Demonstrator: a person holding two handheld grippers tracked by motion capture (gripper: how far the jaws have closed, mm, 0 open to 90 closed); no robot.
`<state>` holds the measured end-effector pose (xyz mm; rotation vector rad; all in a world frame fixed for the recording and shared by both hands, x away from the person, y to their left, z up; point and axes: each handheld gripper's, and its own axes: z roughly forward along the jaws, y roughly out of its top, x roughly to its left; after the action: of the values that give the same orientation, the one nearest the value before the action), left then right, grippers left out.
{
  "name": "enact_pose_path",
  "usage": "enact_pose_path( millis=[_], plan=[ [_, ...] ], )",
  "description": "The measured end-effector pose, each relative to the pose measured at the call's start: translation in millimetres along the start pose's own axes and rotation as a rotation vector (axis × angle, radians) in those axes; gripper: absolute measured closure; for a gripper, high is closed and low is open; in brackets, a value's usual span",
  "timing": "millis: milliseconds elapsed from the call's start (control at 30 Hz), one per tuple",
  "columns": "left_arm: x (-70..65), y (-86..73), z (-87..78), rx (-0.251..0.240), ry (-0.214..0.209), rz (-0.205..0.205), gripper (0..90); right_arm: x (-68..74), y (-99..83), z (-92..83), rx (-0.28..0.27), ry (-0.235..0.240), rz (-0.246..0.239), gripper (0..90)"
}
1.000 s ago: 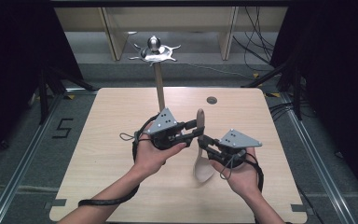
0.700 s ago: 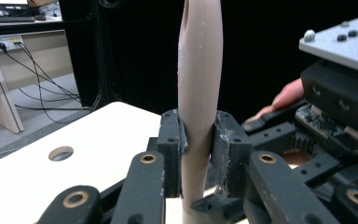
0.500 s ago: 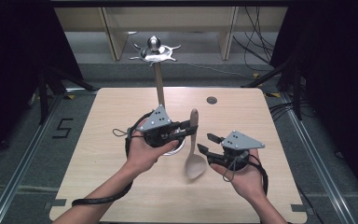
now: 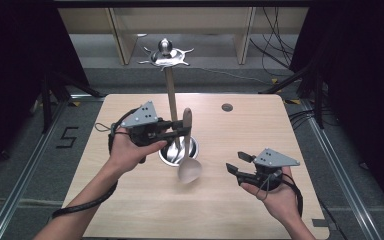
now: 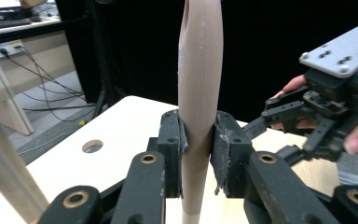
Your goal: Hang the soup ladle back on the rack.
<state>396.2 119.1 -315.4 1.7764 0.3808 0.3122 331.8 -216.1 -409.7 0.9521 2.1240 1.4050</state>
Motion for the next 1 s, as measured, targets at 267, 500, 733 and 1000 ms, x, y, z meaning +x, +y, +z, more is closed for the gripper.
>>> enact_pose_path(
  millis=[267, 500, 733, 1000],
  plan=[
    [17.5, 15.6, -16.9, 0.011, -0.028, 0.035, 73.9, -8.6, -12.5, -1.8, 0.034, -0.002, -0.016, 42.8],
    [24.5, 18.9, -19.2, 0.004, -0.053, 0.023, 73.8, -10.2, -17.1, -2.2, 0.055, -0.002, 0.003, 42.7],
    [29.9, 23.1, -22.0, -0.008, -0.059, 0.012, 73.9, -12.4, -19.7, -2.2, 0.067, -0.004, 0.024, 42.5],
    [31.2, 28.7, -26.8, -0.013, -0.058, 0.024, 73.9, -15.6, -22.3, -2.2, 0.066, -0.014, 0.02, 42.3]
  ],
)
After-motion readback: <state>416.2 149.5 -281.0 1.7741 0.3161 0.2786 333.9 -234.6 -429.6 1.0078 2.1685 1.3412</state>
